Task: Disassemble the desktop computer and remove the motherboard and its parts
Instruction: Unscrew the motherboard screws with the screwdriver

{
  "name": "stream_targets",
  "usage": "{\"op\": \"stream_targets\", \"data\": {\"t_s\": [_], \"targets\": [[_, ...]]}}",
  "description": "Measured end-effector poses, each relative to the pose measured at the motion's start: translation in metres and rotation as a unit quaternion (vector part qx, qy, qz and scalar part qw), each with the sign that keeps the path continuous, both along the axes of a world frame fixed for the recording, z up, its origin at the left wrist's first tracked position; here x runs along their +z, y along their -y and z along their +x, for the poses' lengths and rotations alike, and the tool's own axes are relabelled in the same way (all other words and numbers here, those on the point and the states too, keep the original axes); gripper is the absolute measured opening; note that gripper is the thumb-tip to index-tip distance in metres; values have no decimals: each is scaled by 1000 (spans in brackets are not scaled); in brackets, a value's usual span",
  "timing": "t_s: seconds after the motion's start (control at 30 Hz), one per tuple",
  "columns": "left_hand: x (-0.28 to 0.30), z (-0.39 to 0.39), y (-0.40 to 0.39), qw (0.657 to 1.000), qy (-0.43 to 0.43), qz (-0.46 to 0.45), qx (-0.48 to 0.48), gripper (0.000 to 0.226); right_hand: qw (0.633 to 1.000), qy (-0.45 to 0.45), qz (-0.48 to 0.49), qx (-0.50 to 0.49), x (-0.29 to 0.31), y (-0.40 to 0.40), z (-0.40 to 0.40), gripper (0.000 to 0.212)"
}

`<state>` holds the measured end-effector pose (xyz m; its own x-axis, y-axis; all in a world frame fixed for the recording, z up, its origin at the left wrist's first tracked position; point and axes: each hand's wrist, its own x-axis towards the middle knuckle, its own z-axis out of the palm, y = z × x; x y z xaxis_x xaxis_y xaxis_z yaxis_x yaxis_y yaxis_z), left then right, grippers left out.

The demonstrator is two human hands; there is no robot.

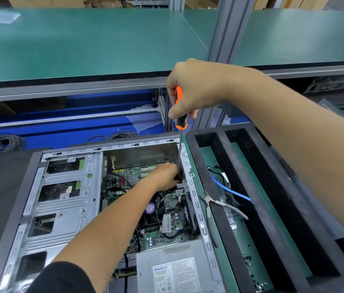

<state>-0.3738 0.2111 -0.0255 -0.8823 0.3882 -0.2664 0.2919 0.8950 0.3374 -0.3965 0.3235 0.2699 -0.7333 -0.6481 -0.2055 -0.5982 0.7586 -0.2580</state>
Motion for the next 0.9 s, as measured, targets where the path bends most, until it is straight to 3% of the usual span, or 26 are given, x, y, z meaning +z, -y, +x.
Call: {"op": "stream_targets", "data": {"t_s": [0.9], "targets": [[2, 1, 2, 1000, 3, -14, -3, 25, 1000, -8, -11, 15, -2, -7, -3, 22]]}}
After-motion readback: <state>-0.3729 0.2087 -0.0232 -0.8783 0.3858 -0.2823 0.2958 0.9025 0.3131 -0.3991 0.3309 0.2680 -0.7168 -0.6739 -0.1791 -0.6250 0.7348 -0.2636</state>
